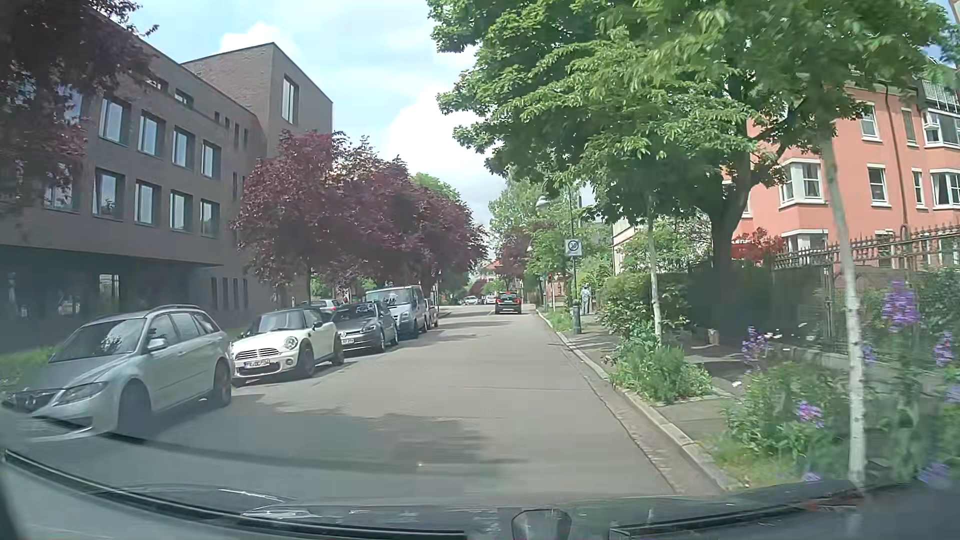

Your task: Follow the waypoints while adhering to traffic rules and regulations

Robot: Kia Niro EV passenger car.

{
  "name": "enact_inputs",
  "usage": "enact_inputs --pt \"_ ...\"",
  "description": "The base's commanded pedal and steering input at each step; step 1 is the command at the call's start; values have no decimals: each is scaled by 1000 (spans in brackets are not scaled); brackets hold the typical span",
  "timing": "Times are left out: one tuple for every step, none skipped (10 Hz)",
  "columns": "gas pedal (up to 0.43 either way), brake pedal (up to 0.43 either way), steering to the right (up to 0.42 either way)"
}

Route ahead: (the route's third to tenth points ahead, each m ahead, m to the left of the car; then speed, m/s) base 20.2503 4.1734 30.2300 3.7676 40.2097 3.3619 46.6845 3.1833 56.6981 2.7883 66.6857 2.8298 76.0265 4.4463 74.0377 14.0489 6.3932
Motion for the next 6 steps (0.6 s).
enact_inputs --pt "39 0 -10" --pt "39 0 -7" --pt "39 0 -6" --pt "28 0 -4" --pt "28 0 -1" --pt "28 0 3"
